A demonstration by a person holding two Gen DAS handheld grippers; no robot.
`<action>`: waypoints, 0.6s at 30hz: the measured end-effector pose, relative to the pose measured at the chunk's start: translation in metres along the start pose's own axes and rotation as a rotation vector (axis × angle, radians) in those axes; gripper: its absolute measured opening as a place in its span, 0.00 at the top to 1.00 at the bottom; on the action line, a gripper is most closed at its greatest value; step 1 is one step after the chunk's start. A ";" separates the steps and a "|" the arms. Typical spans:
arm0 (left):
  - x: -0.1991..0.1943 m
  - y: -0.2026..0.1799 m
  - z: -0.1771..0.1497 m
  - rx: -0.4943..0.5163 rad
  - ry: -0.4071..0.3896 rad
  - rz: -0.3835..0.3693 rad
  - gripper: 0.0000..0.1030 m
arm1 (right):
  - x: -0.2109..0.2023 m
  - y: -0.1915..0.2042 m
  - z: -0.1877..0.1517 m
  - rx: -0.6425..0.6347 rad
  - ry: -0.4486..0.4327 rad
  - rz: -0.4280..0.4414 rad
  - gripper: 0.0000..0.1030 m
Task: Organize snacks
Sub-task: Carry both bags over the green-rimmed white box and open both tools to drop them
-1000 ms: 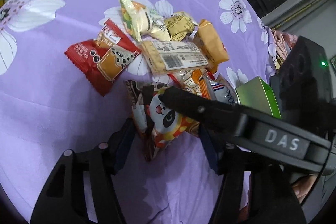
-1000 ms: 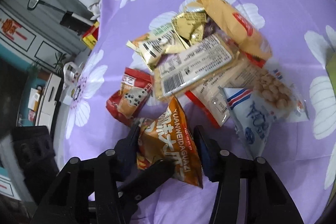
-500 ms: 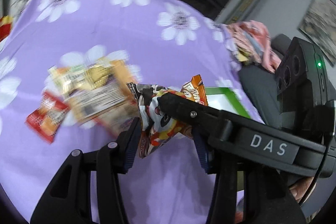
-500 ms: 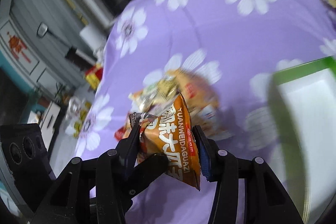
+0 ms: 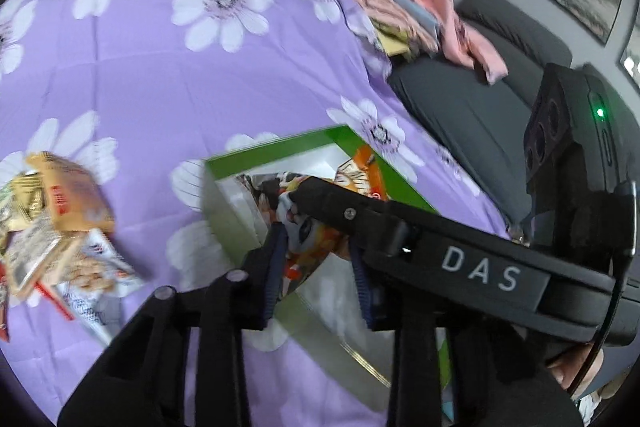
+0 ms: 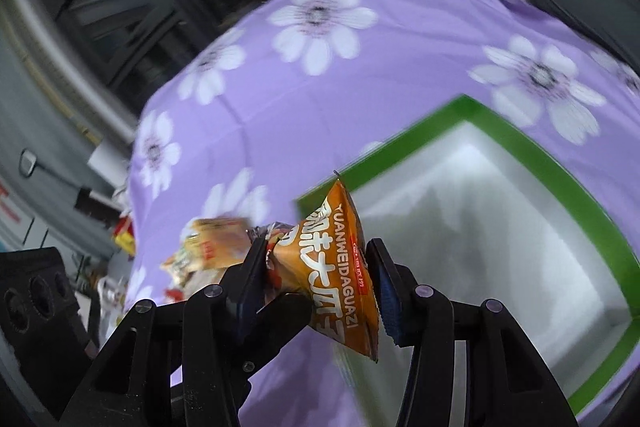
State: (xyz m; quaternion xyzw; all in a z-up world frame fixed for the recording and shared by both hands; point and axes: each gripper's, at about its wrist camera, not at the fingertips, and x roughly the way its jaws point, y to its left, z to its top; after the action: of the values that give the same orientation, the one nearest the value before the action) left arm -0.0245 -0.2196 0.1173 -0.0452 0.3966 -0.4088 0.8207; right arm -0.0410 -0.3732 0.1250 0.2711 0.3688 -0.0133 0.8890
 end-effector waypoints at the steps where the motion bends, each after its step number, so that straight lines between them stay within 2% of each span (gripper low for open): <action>1: 0.010 -0.006 0.001 0.005 0.018 -0.008 0.82 | 0.003 -0.010 0.001 0.024 0.010 -0.002 0.49; 4: 0.028 -0.015 0.000 0.023 0.044 0.015 0.86 | 0.008 -0.035 0.001 0.096 0.031 0.014 0.49; 6: 0.040 -0.015 -0.002 0.007 0.084 0.004 0.86 | 0.015 -0.047 0.001 0.132 0.053 0.016 0.49; 9: 0.049 -0.013 -0.004 -0.008 0.105 -0.007 0.86 | 0.017 -0.057 0.000 0.166 0.060 -0.046 0.49; 14: 0.039 -0.008 -0.007 -0.014 0.094 0.029 0.85 | 0.013 -0.064 0.000 0.178 0.027 -0.114 0.50; 18: 0.019 0.002 -0.005 -0.013 0.055 0.079 0.80 | 0.010 -0.058 0.003 0.138 -0.041 -0.222 0.42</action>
State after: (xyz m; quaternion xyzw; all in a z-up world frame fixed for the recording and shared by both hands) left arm -0.0201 -0.2305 0.1015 -0.0234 0.4231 -0.3747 0.8246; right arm -0.0451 -0.4221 0.0925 0.2887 0.3766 -0.1423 0.8686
